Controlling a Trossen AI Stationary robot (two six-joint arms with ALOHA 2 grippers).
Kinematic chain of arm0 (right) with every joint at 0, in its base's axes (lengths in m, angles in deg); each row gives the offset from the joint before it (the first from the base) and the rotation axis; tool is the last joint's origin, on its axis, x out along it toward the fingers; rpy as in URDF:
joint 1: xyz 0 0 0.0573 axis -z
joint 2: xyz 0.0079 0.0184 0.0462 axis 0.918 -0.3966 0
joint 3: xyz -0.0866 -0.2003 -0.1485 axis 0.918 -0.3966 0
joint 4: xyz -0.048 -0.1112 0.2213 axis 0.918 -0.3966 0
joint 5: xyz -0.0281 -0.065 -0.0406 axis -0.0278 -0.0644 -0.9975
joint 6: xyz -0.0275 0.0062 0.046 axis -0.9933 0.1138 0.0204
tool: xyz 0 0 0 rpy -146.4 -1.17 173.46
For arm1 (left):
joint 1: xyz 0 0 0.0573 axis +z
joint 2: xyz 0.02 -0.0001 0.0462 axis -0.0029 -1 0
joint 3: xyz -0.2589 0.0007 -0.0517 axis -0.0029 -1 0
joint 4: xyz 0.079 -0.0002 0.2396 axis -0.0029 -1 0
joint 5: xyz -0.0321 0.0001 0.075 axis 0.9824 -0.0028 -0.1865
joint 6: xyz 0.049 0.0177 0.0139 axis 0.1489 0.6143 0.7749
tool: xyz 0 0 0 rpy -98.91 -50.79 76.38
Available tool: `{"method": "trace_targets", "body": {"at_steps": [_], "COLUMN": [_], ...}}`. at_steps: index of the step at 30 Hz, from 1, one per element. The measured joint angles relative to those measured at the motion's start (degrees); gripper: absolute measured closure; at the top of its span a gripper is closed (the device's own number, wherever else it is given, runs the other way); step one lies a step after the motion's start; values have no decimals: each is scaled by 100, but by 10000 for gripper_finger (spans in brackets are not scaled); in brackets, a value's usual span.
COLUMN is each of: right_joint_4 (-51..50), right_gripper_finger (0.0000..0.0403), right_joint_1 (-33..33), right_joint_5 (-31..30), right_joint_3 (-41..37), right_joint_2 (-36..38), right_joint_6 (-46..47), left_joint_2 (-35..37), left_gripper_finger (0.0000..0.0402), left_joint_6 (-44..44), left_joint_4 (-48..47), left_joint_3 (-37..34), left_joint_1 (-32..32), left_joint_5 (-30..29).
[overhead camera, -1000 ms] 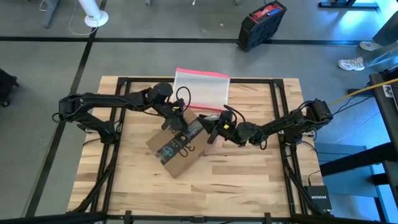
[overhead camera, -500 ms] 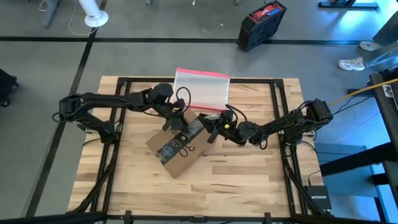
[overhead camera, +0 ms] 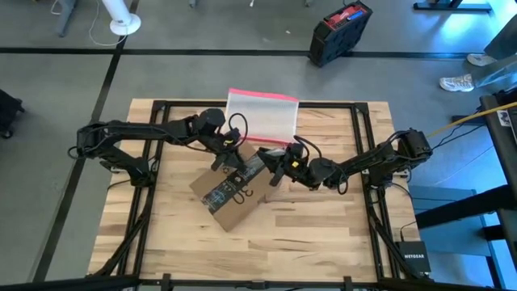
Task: Unpack boxes
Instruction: Open the cardboard box using the gray cutter
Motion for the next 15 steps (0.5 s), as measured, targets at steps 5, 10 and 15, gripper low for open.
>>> {"method": "trace_targets", "body": {"at_steps": [5, 10, 15], "right_joint_4": [113, 358, 348], "right_gripper_finger": [336, 336, 336], "right_joint_1": [-5, 8, 3], "right_joint_5": [12, -118, -208], "right_joint_3": [-9, -7, -7], "right_joint_2": [-10, 4, 0], "right_joint_6": [-131, -199, -299], "left_joint_2": [2, -6, -2], "left_gripper_finger": [399, 401, 401], "left_joint_6": [242, 490, 760], "left_joint_4": [-258, -812, -1329], "left_joint_3": [9, -9, -9], "left_joint_1": [-60, -131, -167], "left_joint_5": [-21, 15, -66]}}
